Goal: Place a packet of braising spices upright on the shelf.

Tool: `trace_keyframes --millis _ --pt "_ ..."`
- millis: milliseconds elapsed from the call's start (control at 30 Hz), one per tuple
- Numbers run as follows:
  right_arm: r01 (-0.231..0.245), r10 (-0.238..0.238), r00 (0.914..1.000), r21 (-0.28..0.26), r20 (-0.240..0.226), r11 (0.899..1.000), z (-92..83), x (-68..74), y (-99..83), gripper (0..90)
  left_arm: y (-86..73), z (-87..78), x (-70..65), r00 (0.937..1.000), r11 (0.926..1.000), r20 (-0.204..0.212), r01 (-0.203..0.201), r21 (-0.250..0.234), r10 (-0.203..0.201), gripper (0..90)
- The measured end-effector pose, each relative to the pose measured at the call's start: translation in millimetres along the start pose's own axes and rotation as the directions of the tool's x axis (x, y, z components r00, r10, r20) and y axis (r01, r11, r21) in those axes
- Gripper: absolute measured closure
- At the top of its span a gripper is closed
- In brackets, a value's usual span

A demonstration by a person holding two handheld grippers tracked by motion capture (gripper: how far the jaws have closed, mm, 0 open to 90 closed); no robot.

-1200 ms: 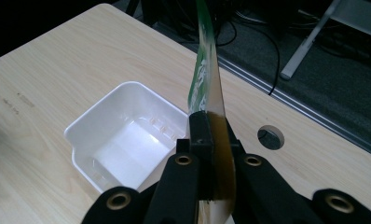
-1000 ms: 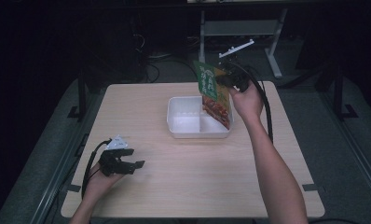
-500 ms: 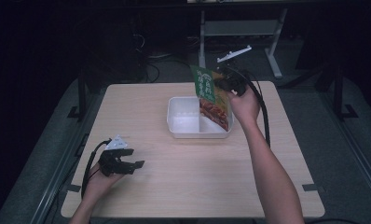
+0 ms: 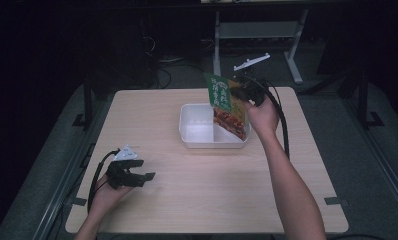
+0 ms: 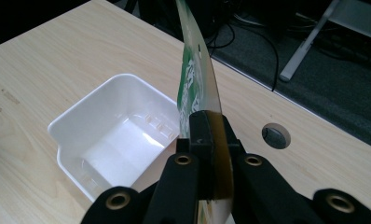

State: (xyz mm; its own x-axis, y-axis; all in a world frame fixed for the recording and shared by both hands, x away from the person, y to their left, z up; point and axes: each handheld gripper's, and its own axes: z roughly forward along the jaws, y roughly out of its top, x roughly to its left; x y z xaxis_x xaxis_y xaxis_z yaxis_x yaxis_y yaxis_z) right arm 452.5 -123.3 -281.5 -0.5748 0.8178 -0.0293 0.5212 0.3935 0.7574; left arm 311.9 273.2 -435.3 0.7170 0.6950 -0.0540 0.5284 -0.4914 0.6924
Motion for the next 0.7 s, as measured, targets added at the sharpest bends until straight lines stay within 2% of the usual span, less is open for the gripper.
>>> trace_keyframes --millis 300,700 --pt "0.018 -0.018 0.9998 0.023 -0.003 1.000 -2.2 -0.1 -6.5 89.5 0.1 0.2 -0.6 1.0000 1.0000 0.000 -0.001 0.000 0.001 30.1" --pt "0.018 -0.017 0.9998 0.059 -0.009 0.998 -7.9 -6.8 -18.5 89.0 0.1 1.0 -0.9 1.0000 1.0000 0.000 -0.003 0.001 0.003 30.0"
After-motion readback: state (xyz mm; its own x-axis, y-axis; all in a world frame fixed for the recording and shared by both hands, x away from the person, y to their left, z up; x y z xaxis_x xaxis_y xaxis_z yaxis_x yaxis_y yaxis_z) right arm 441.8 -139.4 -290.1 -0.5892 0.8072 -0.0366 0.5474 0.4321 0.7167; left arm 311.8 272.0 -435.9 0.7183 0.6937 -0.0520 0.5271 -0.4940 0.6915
